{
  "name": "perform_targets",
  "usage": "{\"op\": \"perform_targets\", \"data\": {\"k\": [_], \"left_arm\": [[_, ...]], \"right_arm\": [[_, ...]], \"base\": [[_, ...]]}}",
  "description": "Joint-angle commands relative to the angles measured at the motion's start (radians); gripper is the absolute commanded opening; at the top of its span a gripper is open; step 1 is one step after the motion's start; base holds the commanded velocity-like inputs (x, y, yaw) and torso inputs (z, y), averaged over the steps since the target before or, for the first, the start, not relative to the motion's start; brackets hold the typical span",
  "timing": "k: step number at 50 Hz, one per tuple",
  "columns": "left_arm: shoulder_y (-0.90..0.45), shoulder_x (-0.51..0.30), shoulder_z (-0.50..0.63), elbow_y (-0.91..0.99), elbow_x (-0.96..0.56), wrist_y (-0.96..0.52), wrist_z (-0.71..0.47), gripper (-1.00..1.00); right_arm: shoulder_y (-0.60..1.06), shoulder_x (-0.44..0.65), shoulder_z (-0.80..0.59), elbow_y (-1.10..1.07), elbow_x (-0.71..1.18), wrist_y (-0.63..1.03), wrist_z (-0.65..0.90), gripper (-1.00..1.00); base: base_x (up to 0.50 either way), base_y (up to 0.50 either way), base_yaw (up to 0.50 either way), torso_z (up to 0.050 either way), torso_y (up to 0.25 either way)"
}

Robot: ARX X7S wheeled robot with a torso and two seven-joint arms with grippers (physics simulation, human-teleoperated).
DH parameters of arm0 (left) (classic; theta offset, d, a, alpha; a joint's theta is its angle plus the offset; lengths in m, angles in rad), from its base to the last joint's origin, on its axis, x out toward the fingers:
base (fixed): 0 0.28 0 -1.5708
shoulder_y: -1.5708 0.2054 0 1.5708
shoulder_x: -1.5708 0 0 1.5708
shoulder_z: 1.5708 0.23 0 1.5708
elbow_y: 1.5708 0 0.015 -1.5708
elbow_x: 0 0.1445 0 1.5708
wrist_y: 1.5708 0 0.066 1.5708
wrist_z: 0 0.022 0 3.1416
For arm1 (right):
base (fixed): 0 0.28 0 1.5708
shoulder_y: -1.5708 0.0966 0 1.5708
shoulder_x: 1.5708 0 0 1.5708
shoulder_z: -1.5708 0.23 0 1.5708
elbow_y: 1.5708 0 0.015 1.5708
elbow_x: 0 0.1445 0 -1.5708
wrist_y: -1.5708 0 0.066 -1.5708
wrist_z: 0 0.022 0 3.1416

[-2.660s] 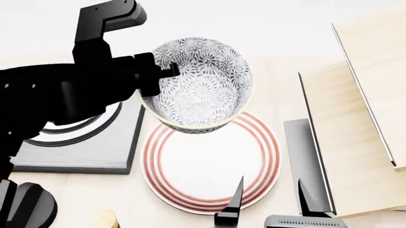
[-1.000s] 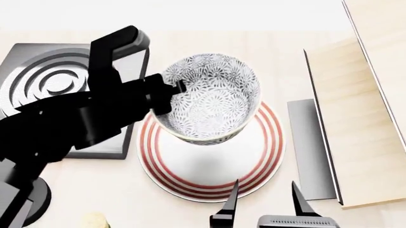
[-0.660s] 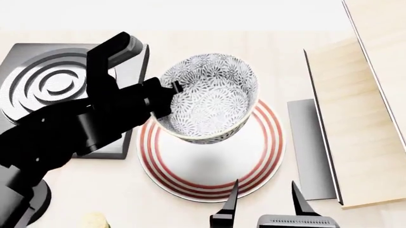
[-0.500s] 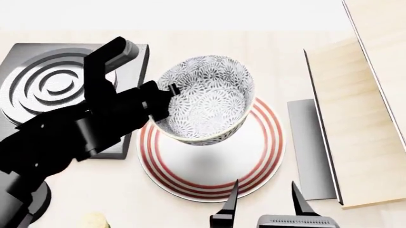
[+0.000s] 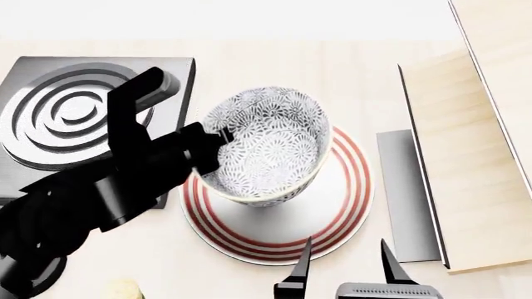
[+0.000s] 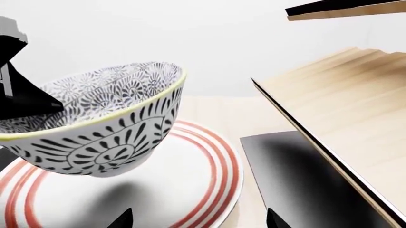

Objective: Pick up the akita bowl and put it on the plate.

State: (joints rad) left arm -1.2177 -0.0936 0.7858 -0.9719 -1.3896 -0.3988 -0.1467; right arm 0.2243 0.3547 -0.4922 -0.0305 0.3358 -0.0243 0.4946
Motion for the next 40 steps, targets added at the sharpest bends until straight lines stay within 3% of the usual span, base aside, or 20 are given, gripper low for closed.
{"op": "perform_targets", "data": {"k": [1,40], "left_arm": [[0.03,-0.016,-0.004,0.083,-0.008,0.006,-0.031,-1.0],[0.03,0.01,0.032,0.041,0.013,0.011,0.0,-1.0]], "right_arm": [[0.0,0.002,0.0,-0.002,0.003,0.0,0.001,1.0],[0.003,0.003,-0.005,0.006,0.01,-0.008,0.001,1.0]], "base": [[0.0,0.0,0.0,0.0,0.0],[0.0,0.0,0.0,0.0,0.0]]}}
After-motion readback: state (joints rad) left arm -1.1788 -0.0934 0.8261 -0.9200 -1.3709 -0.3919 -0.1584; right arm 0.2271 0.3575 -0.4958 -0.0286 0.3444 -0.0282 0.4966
